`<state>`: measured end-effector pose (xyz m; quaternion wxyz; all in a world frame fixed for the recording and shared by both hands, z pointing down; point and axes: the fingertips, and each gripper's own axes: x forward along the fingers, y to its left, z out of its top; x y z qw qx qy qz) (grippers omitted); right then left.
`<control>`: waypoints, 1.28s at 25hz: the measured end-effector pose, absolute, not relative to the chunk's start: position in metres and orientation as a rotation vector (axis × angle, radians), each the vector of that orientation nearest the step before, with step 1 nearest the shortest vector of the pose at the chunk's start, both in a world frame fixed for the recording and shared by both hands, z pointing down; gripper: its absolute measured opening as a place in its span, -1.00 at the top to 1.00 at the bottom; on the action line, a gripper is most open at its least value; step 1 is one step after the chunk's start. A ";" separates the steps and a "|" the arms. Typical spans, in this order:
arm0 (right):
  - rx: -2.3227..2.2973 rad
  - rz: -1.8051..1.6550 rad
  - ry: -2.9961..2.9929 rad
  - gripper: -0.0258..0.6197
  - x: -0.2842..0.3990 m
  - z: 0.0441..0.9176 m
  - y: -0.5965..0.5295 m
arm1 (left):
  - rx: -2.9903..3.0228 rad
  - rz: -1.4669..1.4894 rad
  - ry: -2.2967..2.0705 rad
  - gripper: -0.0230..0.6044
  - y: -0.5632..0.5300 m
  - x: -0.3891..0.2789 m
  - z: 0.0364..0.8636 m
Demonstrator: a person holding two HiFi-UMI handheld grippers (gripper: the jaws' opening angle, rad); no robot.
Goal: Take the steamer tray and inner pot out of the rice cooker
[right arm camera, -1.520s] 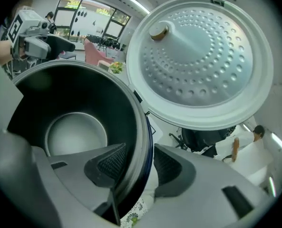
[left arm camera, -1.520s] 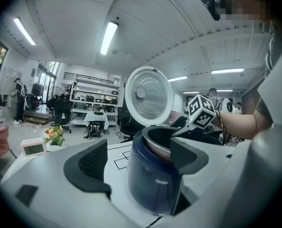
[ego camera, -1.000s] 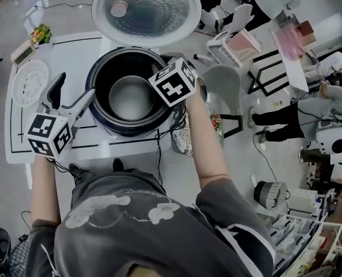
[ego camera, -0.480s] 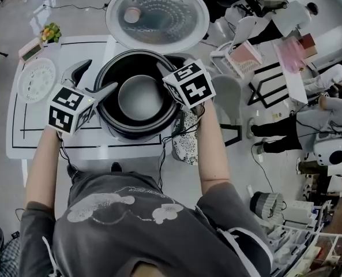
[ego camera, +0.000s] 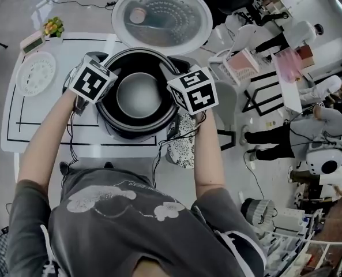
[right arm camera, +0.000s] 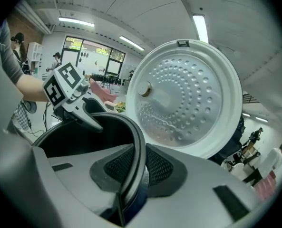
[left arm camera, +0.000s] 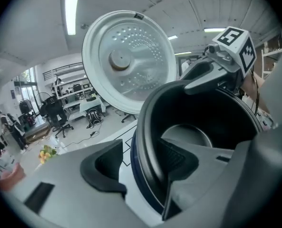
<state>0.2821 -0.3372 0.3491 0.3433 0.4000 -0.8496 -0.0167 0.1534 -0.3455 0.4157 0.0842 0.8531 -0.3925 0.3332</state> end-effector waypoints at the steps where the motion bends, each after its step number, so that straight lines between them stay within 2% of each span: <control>1: 1.043 -0.041 -2.214 0.63 0.282 0.348 -0.337 | 2.546 0.985 -1.187 0.20 -0.346 0.153 0.414; 3: 1.049 -0.034 -2.230 0.63 0.282 0.343 -0.335 | 2.559 0.973 -1.226 0.23 -0.347 0.152 0.408; 9: 1.054 -0.058 -2.312 0.64 0.275 0.311 -0.330 | 2.667 1.112 -1.313 0.58 -0.342 0.155 0.385; 11: 1.055 -0.091 -2.346 0.64 0.269 0.296 -0.324 | 2.676 1.112 -1.347 0.58 -0.339 0.152 0.379; 16: 1.077 -0.262 -2.389 0.66 0.260 0.253 -0.307 | 2.707 0.937 -1.396 0.66 -0.334 0.151 0.350; 19: 1.087 -0.334 -2.418 0.66 0.247 0.230 -0.298 | 2.668 0.659 -1.333 0.87 -0.333 0.142 0.327; 32: 1.065 -0.489 -2.530 0.67 0.146 0.163 -0.263 | 2.744 0.487 -1.441 0.87 -0.308 0.044 0.256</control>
